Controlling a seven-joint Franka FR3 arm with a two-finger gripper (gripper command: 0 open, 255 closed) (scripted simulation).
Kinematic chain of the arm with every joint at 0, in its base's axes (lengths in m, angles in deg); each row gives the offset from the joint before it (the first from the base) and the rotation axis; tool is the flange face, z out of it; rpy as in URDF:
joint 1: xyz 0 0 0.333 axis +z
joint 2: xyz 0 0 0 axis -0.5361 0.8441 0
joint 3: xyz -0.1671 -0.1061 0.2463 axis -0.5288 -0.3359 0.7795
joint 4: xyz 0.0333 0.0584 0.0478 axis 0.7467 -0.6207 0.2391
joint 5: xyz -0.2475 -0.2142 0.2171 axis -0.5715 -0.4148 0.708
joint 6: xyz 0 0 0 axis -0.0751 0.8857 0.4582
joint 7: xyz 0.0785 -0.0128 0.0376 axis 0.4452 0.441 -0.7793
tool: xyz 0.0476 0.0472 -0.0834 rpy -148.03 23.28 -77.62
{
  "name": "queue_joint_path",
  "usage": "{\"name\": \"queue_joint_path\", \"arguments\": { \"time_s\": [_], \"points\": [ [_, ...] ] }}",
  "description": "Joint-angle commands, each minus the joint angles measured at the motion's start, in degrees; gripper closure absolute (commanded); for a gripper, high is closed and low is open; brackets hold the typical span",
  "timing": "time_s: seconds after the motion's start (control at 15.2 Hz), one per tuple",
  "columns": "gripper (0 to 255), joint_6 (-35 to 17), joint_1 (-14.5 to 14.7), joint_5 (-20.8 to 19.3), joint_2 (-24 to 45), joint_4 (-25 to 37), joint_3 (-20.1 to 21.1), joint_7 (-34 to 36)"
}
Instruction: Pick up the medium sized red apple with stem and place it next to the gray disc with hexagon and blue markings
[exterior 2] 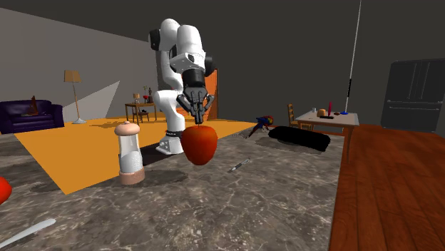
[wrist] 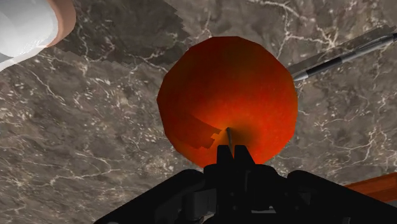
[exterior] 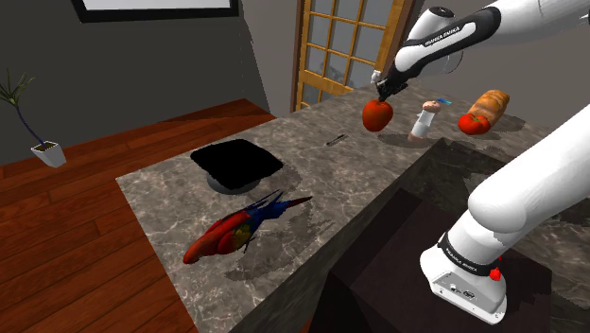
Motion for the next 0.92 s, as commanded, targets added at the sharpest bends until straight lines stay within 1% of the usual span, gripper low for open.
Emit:
{"name": "queue_joint_path", "arguments": {
  "time_s": [0.0, 0.86],
  "points": [
    [255, 1.8, 0.0, -0.2, -0.9, 0.9, 0.2, 0.2],
    [255, 12.2, 0.1, -0.3, -4.7, 7.6, 1.0, 0.1]
  ]
}}
